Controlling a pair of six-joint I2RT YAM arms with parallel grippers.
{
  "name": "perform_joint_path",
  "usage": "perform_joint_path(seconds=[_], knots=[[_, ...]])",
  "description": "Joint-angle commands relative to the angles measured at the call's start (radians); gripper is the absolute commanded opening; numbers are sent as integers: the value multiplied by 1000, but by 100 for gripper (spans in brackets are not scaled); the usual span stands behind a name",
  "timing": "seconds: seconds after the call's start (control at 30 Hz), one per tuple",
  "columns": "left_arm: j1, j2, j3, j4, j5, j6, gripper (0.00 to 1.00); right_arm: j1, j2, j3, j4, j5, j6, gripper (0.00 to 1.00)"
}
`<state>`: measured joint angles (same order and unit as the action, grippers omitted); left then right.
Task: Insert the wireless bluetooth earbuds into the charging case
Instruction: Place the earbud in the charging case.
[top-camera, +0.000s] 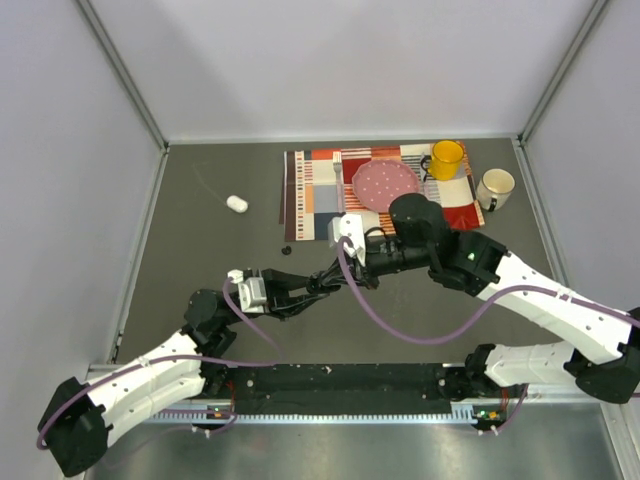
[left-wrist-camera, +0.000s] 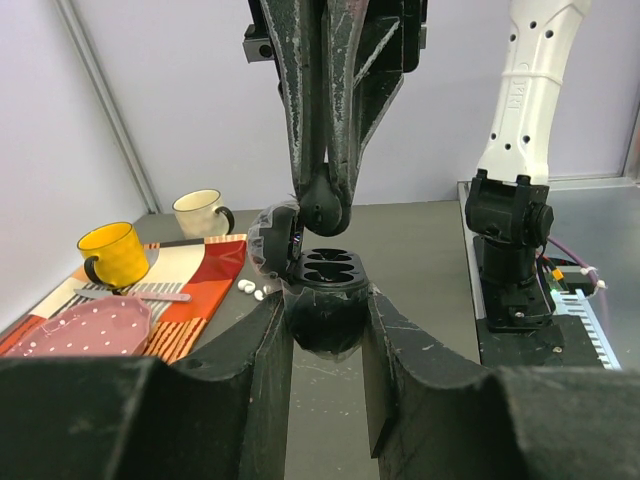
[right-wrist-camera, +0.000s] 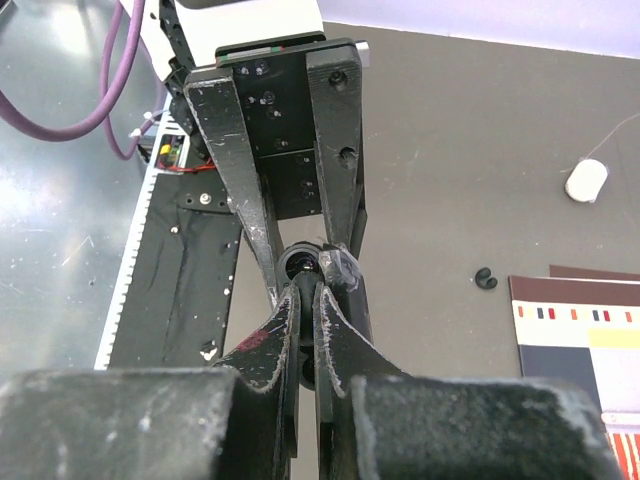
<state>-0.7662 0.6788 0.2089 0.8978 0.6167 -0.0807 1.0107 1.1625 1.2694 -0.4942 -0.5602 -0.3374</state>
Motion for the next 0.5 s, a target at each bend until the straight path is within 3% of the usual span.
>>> perform_joint_path(seconds=[0.0,0.47], knots=[[5,-2,35,49,14,-11,0,25,-15,-7,66,-1,-23,0],[4,-10,40,50,20,-13,0,43,16,-36,82,32,-72,0]])
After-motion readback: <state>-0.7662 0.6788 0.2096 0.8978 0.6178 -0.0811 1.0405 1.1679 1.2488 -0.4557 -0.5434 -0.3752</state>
